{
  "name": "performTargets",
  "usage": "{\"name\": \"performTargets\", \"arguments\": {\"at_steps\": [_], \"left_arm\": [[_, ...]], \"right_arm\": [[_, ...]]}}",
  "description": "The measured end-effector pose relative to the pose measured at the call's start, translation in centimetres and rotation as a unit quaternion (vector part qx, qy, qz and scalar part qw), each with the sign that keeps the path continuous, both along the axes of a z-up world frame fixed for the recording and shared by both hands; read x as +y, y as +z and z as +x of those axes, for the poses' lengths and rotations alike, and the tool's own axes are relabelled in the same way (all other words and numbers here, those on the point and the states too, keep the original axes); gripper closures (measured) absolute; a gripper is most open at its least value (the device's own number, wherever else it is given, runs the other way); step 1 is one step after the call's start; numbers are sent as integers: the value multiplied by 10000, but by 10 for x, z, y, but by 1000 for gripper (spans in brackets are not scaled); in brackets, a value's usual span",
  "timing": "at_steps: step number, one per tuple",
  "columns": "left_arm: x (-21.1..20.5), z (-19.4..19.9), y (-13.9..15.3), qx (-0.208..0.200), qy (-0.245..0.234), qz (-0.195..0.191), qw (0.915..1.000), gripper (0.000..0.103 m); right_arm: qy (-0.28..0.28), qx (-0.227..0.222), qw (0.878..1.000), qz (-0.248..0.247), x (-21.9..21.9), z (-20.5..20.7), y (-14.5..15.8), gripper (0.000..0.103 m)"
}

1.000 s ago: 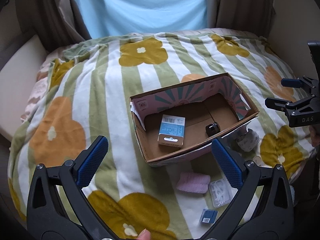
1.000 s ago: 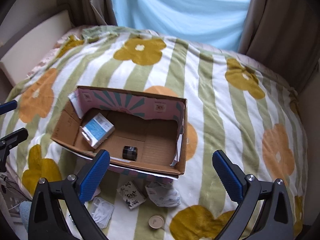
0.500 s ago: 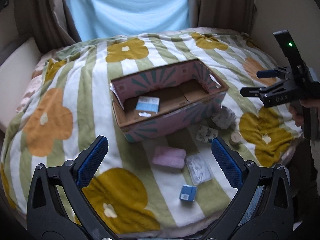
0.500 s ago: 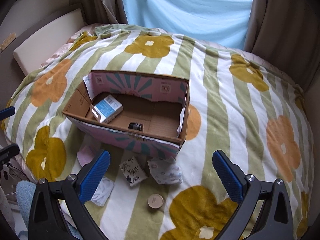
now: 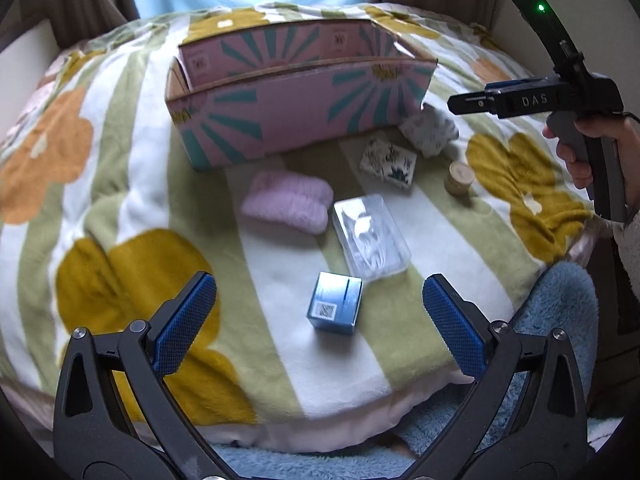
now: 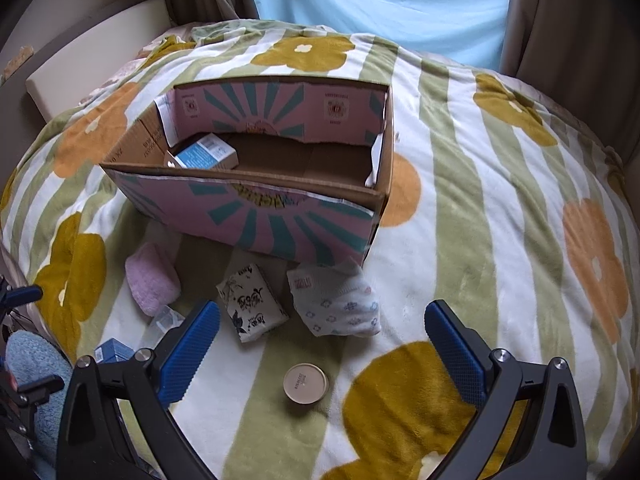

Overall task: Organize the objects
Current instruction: 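Lift both tools away from the box and move toward the remaining items, then grasp the small blue cube box with the left tool while the right tool grasps the white sock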

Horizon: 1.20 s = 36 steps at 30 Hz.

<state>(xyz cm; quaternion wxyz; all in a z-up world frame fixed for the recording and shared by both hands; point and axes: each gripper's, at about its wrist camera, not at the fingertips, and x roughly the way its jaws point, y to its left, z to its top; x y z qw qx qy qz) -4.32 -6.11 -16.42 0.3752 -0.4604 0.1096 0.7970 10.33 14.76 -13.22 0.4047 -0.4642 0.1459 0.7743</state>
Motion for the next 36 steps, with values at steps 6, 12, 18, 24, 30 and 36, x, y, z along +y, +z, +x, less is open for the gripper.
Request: {"name": "performTargets", "arguments": {"at_steps": [6, 12, 18, 24, 30, 36], "left_arm": [[9, 11, -28, -47, -165, -198, 9997, 2], [17, 10, -48, -137, -165, -373, 9991, 14], [20, 11, -59, -186, -217, -460, 9985, 19], [22, 11, -64, -230, -268, -489, 9982, 34], [25, 13, -67, -280, -398, -549, 9973, 57], [25, 11, -69, -349, -372, -459, 9976, 69]], "right_arm": [[-166, -110, 9998, 0, 10, 5, -24, 1], [-339, -165, 9992, -113, 20, 8, -41, 1], [-305, -413, 9985, -162, 26, 2, -55, 1], [-326, -368, 9987, -131, 28, -1, -61, 6], [-349, -487, 9982, 0, 31, -8, -64, 20], [-514, -412, 9978, -42, 39, -6, -66, 38]]}}
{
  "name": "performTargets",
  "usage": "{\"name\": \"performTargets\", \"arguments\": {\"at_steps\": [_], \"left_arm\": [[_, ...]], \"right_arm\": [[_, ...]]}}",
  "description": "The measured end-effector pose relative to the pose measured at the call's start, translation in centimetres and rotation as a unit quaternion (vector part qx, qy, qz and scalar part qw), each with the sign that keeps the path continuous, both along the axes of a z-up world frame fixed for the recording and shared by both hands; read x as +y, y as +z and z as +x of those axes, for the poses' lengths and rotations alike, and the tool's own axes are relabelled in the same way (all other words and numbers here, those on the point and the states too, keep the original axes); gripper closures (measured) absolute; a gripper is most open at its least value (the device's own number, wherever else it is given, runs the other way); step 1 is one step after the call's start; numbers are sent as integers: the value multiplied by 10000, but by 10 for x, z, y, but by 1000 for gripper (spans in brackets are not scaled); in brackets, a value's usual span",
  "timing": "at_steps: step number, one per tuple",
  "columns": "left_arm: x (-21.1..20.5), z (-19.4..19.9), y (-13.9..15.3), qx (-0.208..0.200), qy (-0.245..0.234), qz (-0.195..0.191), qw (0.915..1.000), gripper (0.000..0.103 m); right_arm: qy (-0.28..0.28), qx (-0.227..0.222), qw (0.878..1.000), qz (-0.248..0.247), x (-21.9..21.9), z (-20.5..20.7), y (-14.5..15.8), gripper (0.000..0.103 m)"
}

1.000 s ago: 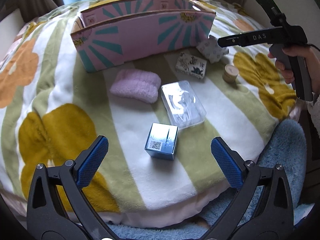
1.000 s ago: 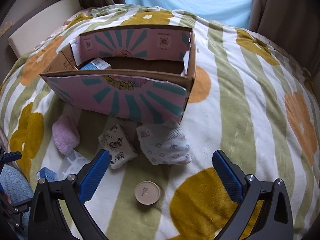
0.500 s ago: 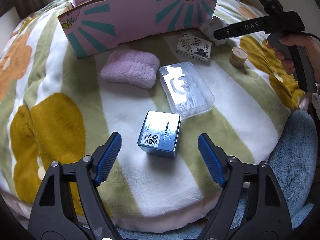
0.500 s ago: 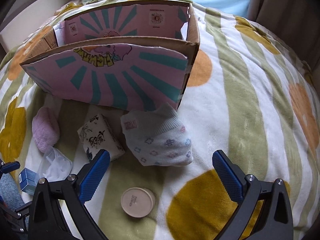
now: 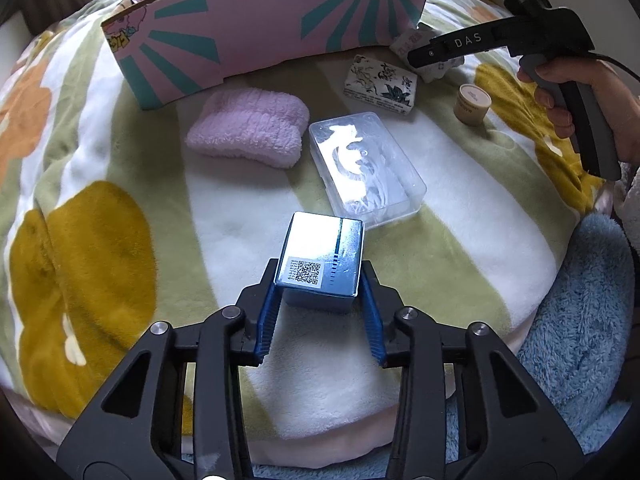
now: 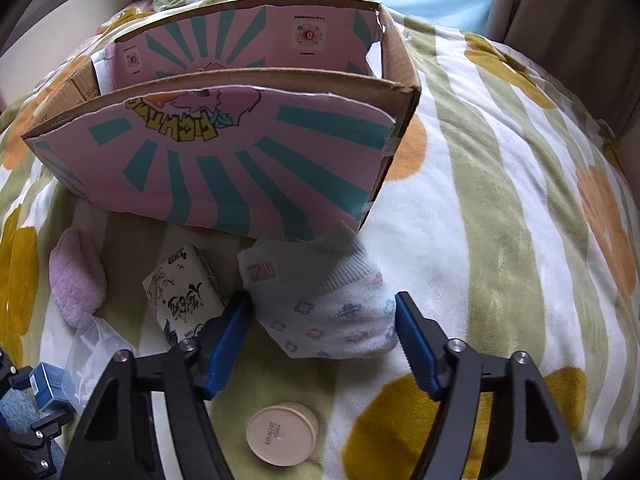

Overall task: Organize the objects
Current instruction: 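Grasp the small blue cube box with the left tool while the right tool grasps the white sock, then carry the blue cube box and white sock into the pink box and release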

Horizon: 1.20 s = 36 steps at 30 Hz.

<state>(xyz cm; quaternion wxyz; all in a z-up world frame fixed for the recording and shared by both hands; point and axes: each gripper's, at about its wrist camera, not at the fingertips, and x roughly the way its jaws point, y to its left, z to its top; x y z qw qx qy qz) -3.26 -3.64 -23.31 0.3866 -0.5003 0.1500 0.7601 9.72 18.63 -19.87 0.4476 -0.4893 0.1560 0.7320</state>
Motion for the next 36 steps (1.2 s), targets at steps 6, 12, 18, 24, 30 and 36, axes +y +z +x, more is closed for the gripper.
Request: {"name": "performTargets", "arguments": {"at_steps": [6, 12, 18, 24, 30, 36], "left_arm": [[0, -1, -1, -4, 6, 13, 10000, 70], [-2, -1, 3, -7, -46, -8, 10000, 70], [-5, -2, 10, 81, -36, -11, 10000, 70], [-13, -6, 27, 192, 21, 85, 9998, 70], [-18, -15, 53, 362, -10, 204, 9991, 70], [-21, -35, 93, 514, -32, 375, 9980, 70]], "right_arm": [[-51, 62, 10000, 23, 1, 4, 2, 42], [-71, 127, 9999, 48, 0, 4, 7, 44], [-62, 254, 9996, 66, -7, 7, 16, 44], [1, 362, 9992, 141, -18, 11, 34, 44], [71, 438, 9988, 223, -32, 10, 57, 44], [178, 482, 9979, 387, -39, 6, 91, 44]]}}
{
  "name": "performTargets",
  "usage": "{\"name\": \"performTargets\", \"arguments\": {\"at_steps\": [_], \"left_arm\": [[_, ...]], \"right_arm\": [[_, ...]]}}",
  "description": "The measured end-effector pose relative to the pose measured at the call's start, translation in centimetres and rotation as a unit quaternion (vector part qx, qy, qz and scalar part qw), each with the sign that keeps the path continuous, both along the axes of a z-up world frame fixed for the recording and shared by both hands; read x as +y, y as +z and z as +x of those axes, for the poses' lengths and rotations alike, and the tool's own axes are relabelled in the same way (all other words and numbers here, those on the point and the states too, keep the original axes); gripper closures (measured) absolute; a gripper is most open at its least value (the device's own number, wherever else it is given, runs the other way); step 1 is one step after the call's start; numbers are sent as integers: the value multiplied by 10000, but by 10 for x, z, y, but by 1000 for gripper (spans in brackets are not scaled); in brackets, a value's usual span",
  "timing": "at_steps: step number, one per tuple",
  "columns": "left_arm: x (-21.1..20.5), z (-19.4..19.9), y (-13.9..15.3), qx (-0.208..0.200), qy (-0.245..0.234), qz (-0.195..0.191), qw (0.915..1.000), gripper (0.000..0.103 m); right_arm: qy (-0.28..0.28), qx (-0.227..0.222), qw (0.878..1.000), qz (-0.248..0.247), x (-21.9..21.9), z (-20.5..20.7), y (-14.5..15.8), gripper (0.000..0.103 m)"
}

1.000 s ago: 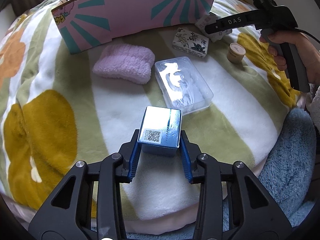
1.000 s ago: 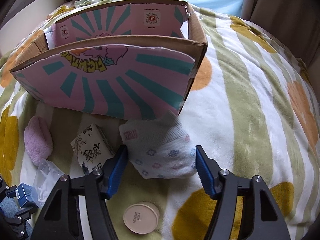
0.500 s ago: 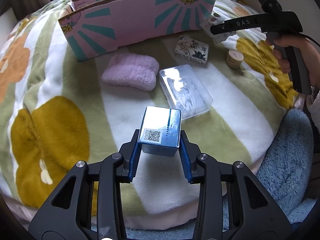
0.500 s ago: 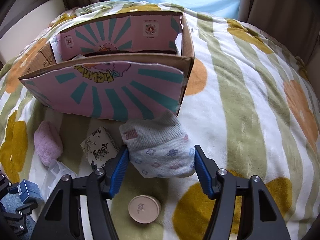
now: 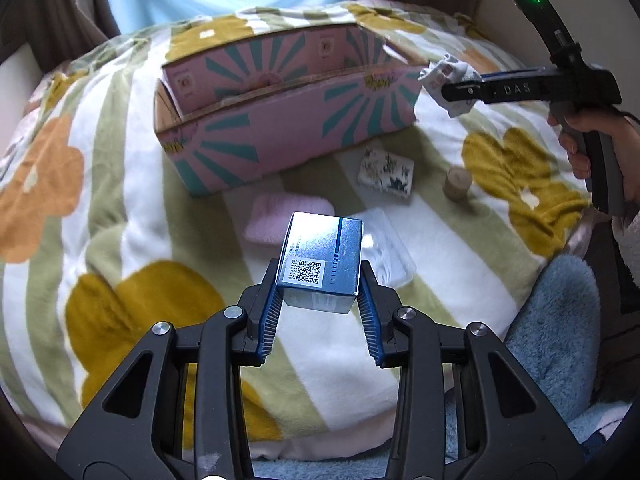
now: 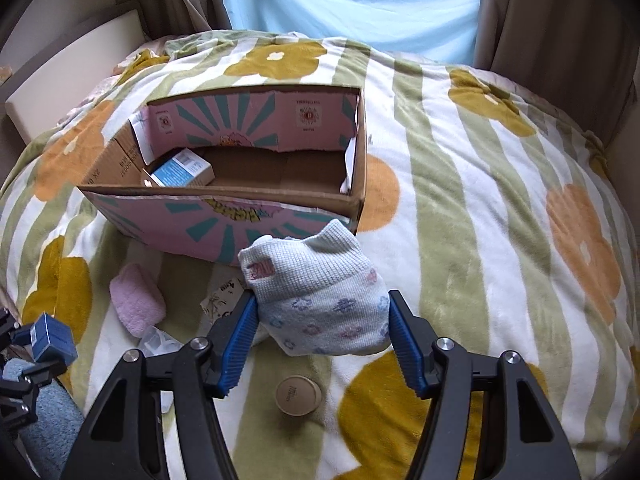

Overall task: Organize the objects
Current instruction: 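Carry the blue cube box and white sock into the pink box and release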

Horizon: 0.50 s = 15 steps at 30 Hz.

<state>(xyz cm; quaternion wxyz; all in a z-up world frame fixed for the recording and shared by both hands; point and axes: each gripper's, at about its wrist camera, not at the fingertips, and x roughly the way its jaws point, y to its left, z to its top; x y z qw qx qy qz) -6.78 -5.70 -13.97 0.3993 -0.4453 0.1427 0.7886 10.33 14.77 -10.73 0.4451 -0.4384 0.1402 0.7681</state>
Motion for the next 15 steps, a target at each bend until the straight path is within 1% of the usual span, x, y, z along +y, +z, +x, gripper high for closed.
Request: {"name": "performTargets", "arguments": {"at_steps": [4, 6, 10, 13, 15], "left_arm": [[3, -19, 32, 225, 11, 80, 9997, 70], [7, -30, 50, 406, 19, 87, 9991, 70], [19, -53, 85, 739, 142, 17, 9972, 70], [31, -70, 105, 890, 132, 20, 9959, 70], [40, -82, 112, 916, 90, 18, 9958, 70]], "right_arm": [[86, 68, 9999, 105, -1, -9, 28, 44], [139, 78, 9997, 169, -2, -15, 43, 44], [270, -98, 9990, 355, -2, -33, 64, 44], [368, -141, 9984, 407, 1, -47, 78, 44], [434, -126, 9982, 402, 5, -57, 87, 44]]}}
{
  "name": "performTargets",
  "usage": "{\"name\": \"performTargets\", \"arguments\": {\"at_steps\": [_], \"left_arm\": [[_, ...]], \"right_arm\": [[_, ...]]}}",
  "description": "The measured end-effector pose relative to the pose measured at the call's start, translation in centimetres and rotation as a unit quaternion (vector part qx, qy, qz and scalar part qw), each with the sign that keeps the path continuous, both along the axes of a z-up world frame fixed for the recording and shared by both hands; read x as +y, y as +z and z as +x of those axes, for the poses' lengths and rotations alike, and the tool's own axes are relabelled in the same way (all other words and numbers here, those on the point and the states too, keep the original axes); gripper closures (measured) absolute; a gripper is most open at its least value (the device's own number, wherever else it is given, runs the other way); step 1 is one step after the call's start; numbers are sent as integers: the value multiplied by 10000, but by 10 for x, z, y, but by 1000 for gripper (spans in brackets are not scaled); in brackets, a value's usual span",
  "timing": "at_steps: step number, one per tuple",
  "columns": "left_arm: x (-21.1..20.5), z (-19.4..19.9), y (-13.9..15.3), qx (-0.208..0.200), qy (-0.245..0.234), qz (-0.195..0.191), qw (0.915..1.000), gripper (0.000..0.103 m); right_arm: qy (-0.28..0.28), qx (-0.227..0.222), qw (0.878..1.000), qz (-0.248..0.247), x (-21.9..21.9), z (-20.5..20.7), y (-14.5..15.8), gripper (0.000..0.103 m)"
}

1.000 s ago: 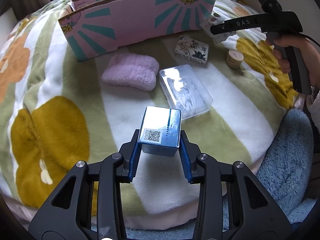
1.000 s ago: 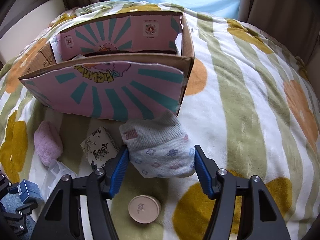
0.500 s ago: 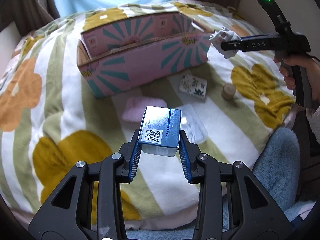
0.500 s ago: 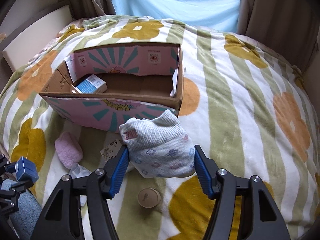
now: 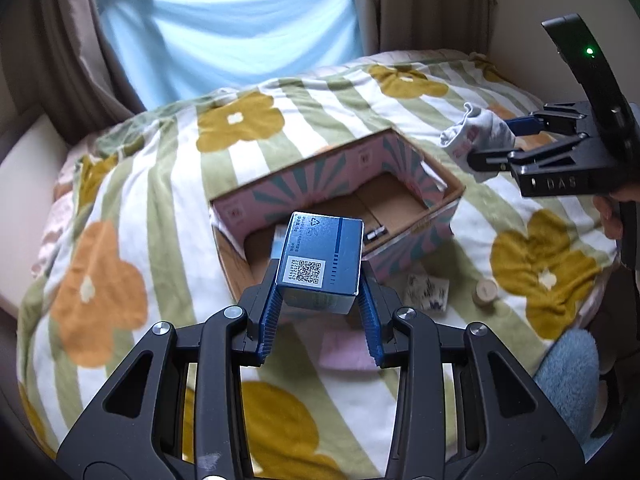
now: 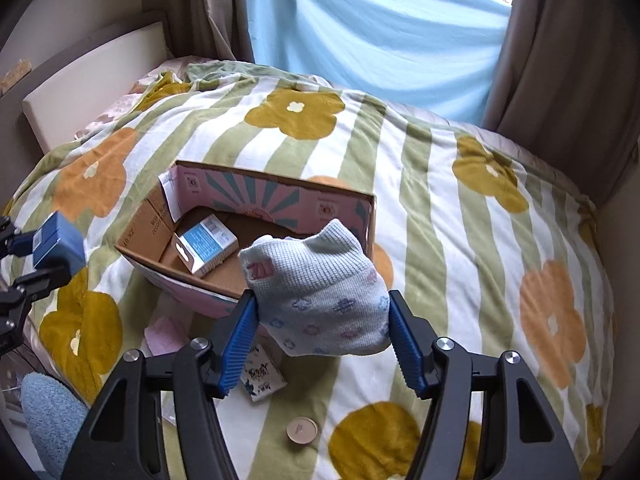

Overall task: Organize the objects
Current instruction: 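Carry the blue cube box and white sock into the pink box and release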

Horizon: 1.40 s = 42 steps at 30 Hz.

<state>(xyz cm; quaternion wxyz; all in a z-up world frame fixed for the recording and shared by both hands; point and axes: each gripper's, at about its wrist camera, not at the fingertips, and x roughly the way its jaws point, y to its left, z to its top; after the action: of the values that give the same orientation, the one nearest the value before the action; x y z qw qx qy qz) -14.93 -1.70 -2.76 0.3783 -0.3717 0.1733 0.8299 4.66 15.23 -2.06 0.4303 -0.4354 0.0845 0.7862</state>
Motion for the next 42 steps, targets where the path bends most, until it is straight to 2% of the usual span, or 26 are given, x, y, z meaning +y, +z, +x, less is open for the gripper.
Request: {"name": "performTargets", "arguments": {"at_steps": [4, 10, 15, 21, 30, 39, 40, 42], "left_arm": [[23, -25, 8, 59, -46, -117, 9999, 70], [62, -63, -5, -279, -157, -175, 9993, 70], [94, -91, -33, -516, -271, -291, 9979, 70], [121, -115, -74, -614, -374, -577, 9957, 70], [134, -139, -113, -900, -390, -731, 9925, 70], [136, -144, -113, -873, -393, -773, 9924, 69], [135, -143, -111, -806, -368, -796, 9929, 65], [134, -141, -107, -711, -379, -816, 9934, 20]], "right_arm": [[66, -6, 10000, -44, 11, -18, 10, 44], [83, -152, 9997, -187, 39, -43, 0, 44], [16, -221, 9988, -433, 69, -52, -23, 44], [-73, -261, 9969, -741, 103, -53, -58, 44], [-35, -184, 9944, -1041, 129, -56, -87, 44], [20, -78, 9920, -1262, 136, -60, -88, 42], [42, -69, 9917, -1281, 135, -61, -88, 39], [4, -97, 9924, -1225, 133, -60, -87, 29]]}}
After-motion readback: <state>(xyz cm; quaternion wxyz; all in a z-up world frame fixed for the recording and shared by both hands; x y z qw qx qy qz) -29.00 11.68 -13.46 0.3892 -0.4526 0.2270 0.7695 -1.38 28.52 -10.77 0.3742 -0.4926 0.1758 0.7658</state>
